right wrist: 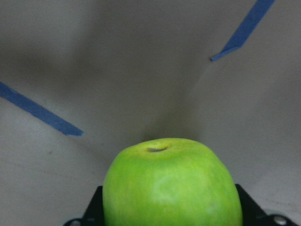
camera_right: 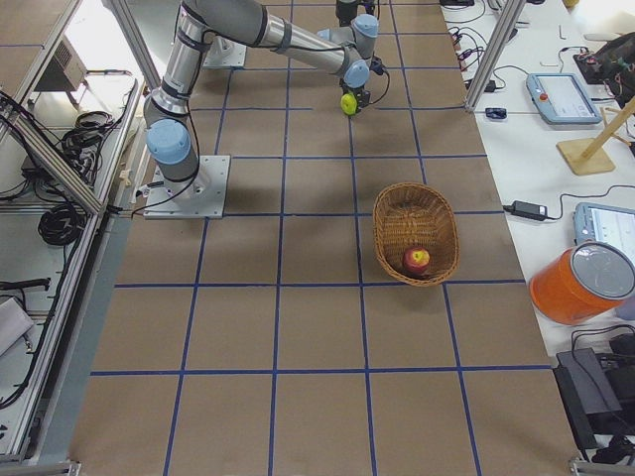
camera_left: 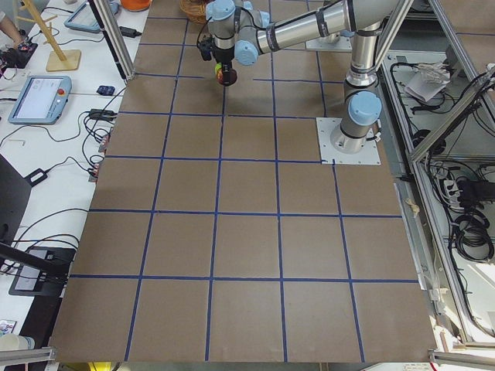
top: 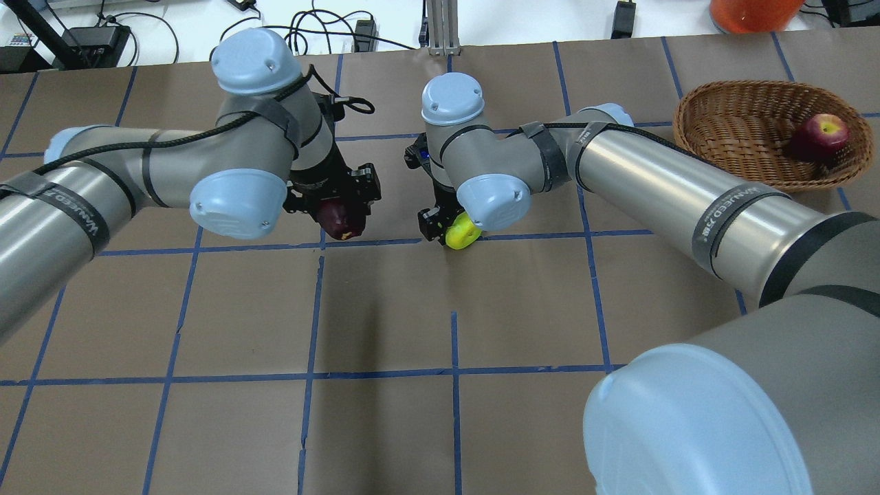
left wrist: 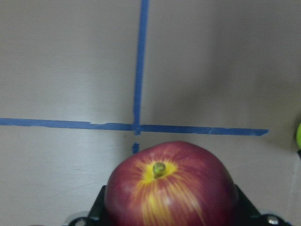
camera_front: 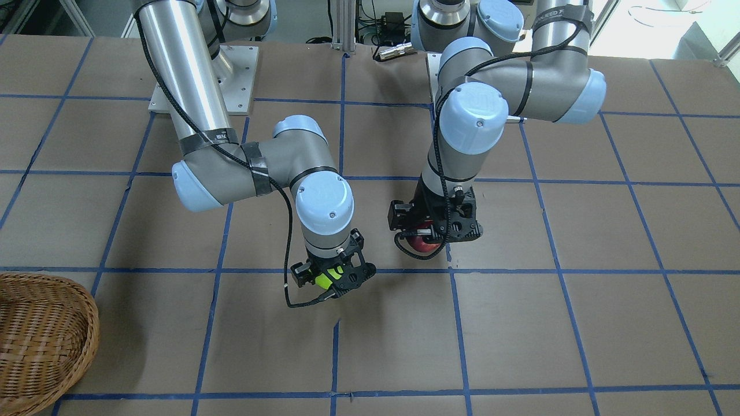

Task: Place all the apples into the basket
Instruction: 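Carry the green apple to the basket while left brings dark red apple to center, then release the green apple in the basket while left sets down the dark red apple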

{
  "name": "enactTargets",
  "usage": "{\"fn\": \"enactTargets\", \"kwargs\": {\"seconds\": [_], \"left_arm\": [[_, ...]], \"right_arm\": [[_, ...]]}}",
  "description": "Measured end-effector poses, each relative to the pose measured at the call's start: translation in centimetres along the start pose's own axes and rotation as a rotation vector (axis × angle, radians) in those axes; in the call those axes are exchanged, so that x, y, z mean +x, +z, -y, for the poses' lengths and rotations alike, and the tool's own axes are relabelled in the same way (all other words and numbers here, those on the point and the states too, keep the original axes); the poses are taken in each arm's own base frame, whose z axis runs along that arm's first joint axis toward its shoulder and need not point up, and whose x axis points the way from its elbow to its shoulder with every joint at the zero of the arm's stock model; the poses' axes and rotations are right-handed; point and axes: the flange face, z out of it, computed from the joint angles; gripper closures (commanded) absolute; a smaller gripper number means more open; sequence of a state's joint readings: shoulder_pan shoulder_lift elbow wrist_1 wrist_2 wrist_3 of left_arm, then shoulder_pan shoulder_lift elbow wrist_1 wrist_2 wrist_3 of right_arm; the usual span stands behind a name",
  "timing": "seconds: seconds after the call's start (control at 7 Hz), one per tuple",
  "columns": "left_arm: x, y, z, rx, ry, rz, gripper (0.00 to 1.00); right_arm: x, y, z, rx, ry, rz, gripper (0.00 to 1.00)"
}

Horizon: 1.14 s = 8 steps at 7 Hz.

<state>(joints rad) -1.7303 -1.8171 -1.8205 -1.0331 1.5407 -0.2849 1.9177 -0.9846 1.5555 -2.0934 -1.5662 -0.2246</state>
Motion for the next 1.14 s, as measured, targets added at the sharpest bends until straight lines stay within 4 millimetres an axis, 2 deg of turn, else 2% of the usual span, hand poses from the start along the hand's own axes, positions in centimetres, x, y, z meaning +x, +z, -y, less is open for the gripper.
{"fn": "enactTargets", "kwargs": {"seconds": [0.14,0.29,0.43,0.57,0.71,0.86,1.0,1.14], "left_arm": [[0.7,1.4,-1.0,0.015,-0.014,-0.008,0.6],[1.0,2.1,-1.5,0.024,-0.036,-0.014,0.6],[1.9,2.6,-2.1,0.024,-0.076,-0.021,0.6],[4.1,3.1,-3.2,0.018,-0.098,-0.033,0.53],[7.8,4.2,-5.3,0.02,-0.078,-0.054,0.41],[10.5,5.7,-6.5,0.031,-0.056,-0.069,0.31],[11.8,7.6,-6.5,0.039,-0.046,-0.076,0.31],[12.8,9.0,-5.5,0.052,-0.044,-0.084,0.26]], "right_arm": [[2.9,-1.5,-0.5,0.01,0.042,-0.016,1.0],[8.5,-3.5,-1.6,0.015,0.123,-0.031,1.0],[16.7,-5.9,-4.0,0.023,0.238,-0.044,1.0],[24.4,-8.0,-6.9,0.04,0.344,-0.063,1.0],[32.0,-10.6,-9.9,0.067,0.439,-0.084,1.0],[37.3,-12.7,-12.2,0.085,0.504,-0.1,1.0],[41.1,-13.4,-13.6,0.084,0.54,-0.113,1.0],[44.3,-12.0,-14.8,0.061,0.569,-0.12,1.0]]}}
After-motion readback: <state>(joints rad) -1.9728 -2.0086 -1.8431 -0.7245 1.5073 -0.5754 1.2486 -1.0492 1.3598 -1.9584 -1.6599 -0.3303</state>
